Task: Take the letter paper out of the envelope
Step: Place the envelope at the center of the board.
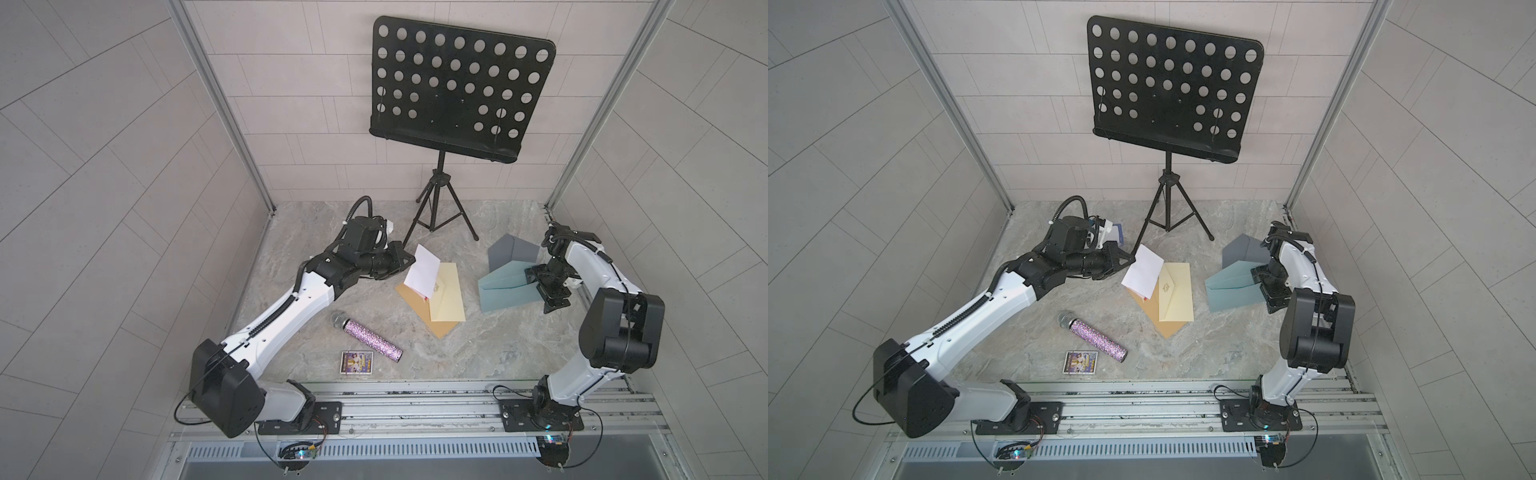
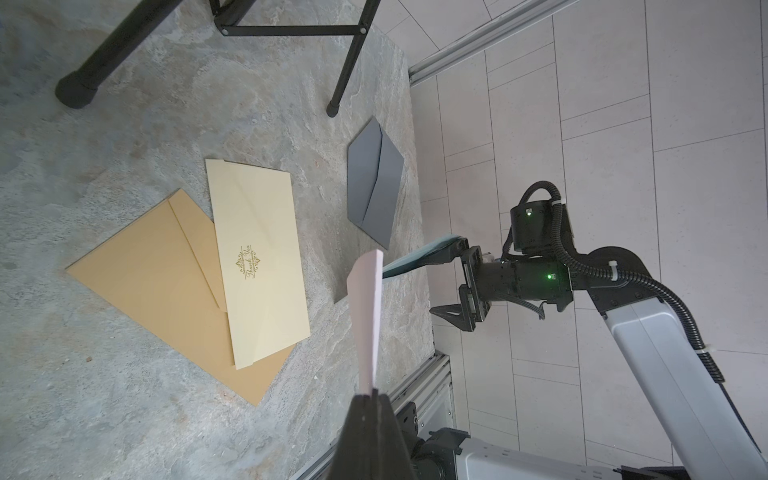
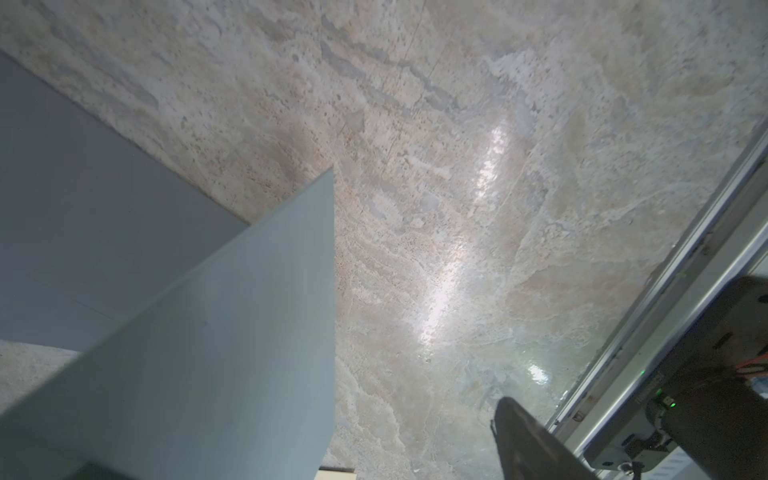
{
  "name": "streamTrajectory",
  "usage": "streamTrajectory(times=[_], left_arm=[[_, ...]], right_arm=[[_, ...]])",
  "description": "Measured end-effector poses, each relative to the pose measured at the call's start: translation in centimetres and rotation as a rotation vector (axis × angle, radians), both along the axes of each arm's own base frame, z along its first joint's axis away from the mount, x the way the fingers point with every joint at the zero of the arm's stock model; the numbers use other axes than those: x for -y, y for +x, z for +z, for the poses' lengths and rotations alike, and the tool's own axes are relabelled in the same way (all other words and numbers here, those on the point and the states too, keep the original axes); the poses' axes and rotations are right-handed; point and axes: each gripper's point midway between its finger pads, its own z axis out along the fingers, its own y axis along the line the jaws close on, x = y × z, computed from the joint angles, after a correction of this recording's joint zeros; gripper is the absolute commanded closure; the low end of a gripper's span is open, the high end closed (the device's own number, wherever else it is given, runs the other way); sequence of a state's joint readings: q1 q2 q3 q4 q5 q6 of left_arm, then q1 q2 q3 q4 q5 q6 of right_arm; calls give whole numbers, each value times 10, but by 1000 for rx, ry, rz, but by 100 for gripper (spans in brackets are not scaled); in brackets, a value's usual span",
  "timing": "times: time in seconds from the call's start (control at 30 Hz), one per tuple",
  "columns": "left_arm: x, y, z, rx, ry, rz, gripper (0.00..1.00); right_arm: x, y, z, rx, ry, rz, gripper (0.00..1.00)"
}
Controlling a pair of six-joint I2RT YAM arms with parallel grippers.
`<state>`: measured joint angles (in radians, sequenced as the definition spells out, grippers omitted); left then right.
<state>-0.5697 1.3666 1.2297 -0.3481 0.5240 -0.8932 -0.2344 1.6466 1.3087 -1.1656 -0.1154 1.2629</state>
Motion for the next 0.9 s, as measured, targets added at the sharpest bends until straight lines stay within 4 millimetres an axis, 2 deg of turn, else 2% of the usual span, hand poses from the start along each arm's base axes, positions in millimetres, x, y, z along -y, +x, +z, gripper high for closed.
streamTrajectory(times=[0.07, 0.1, 0.2, 0.27, 0.37, 0.5, 0.63, 0.77, 0.83, 0.9], left_arm=[[0, 0, 0, 0, 0, -1, 100], [0, 0, 0, 0, 0, -1, 100], [0, 0, 0, -1, -2, -3, 100], [1, -1, 0, -1, -2, -5, 100], [1, -1, 0, 0, -1, -7, 100], [1, -1, 0, 0, -1, -7, 100], [1, -1, 0, 0, -2, -8, 100], [2, 1, -3, -3, 2, -10, 100], [3, 2, -5, -4, 6, -12, 100], [3, 2, -8, -9, 9, -15, 100]], right_arm=[[-2, -4, 0, -2, -7, 5, 4], [-3, -6, -2, 9, -8, 4, 0], [-10, -14, -4, 25, 11, -1, 0], [-11, -10, -3, 37, 20, -4, 0], [-9, -4, 2, 41, 16, -24, 0], [-2, -13, 8, 7, -29, -76, 0], [-4, -18, -5, -59, -13, -118, 0], [-18, 8, -23, -17, 55, -89, 1], [-27, 19, -17, 23, 67, -39, 1], [-30, 32, -2, 83, 45, 25, 0]])
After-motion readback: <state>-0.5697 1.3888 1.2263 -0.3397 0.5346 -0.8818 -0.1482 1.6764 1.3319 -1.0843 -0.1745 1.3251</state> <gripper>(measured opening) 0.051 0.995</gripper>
